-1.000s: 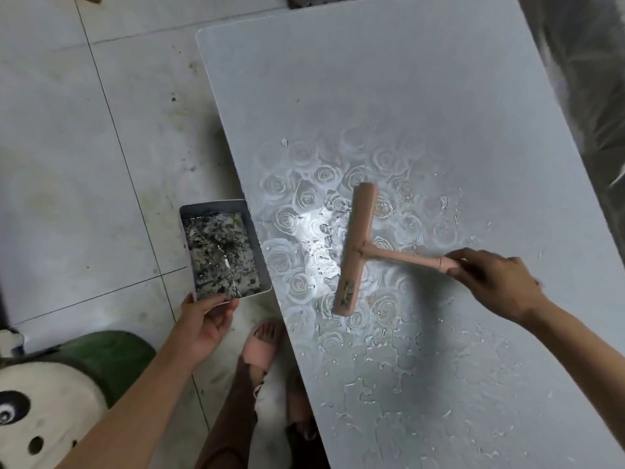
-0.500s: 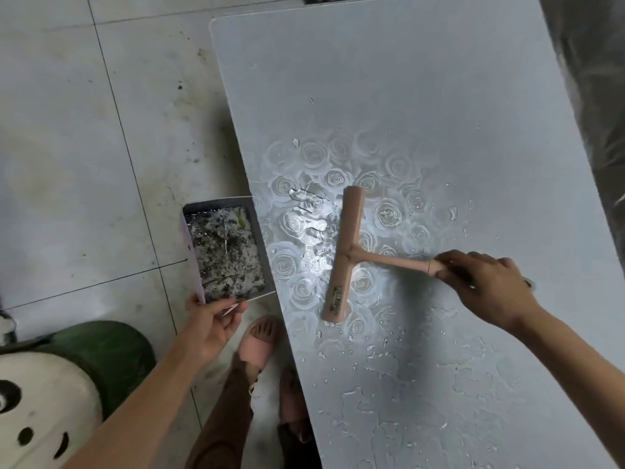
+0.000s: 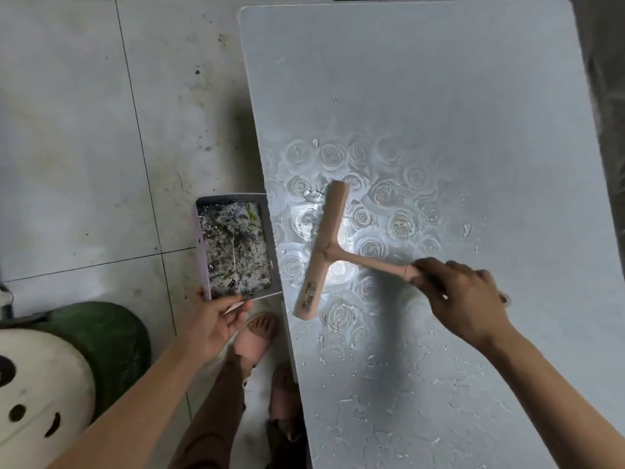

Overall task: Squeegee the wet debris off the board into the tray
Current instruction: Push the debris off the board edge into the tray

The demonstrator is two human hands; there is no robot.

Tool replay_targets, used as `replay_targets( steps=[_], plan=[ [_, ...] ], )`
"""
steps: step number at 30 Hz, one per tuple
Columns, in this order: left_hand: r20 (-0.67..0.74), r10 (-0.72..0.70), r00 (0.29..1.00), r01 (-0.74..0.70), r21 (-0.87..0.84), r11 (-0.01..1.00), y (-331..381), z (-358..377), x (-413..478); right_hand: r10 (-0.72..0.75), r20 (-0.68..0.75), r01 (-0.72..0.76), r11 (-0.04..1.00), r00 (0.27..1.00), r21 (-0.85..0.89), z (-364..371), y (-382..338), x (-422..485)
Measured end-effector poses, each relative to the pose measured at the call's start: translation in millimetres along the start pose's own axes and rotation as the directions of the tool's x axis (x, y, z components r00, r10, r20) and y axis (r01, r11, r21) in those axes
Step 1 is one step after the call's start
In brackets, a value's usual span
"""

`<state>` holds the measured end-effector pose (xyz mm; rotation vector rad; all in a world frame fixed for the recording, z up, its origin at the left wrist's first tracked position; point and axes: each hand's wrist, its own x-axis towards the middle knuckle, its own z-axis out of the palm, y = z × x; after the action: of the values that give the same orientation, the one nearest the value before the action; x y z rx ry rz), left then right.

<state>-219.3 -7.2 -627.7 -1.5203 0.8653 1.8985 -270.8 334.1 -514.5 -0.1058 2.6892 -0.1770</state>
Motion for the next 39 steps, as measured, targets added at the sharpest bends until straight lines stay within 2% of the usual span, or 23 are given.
replay_targets(
  steps=[3, 8, 10, 13, 17, 20, 23, 27, 35, 39],
  plan=[
    [-0.001, -0.007, 1.000, 0.007, 0.012, 1.000, 1, -1, 1, -0.039, -0.048, 0.037, 0.999, 0.998, -0.029, -18, 11, 4],
    [-0.003, 0.027, 1.000, -0.027, -0.007, 1.000, 2, 1, 4, 0.074, 0.028, -0.070, 0.988, 0.997, -0.134, -52, 47, 8],
    [0.002, 0.046, 0.999, -0.046, -0.036, 0.998, 5, 3, 8, 0.089, 0.064, -0.080, 0.987, 0.994, -0.141, -53, 43, 19],
    [0.021, 0.068, 0.997, -0.066, -0.061, 0.996, 8, 6, 13, 0.028, 0.088, -0.017, 0.992, 0.996, -0.122, -41, 20, 38],
    [0.055, 0.067, 0.996, -0.064, -0.060, 0.996, 11, 7, 16, -0.112, 0.038, 0.115, 0.988, 0.993, -0.106, -26, -27, 53],
    [0.062, 0.066, 0.996, -0.063, -0.057, 0.996, 11, 5, 18, -0.181, -0.042, 0.175, 0.976, 0.983, -0.128, -36, -36, 54],
    [0.072, 0.052, 0.996, -0.048, -0.057, 0.997, 10, 4, 18, -0.112, -0.042, 0.105, 0.985, 0.993, -0.137, -59, -13, 49],
    [0.071, 0.028, 0.997, -0.024, -0.054, 0.998, 11, 3, 19, -0.002, 0.002, 0.003, 0.969, 1.000, -0.246, -64, -2, 46],
    [0.058, 0.061, 0.996, -0.059, -0.044, 0.997, 8, 4, 20, -0.128, -0.040, 0.119, 0.976, 0.991, -0.185, -28, -84, 60],
    [0.052, 0.051, 0.997, -0.049, -0.039, 0.998, 6, 4, 21, -0.118, -0.134, 0.095, 0.982, 0.984, -0.166, -57, -76, 53]
  ],
)
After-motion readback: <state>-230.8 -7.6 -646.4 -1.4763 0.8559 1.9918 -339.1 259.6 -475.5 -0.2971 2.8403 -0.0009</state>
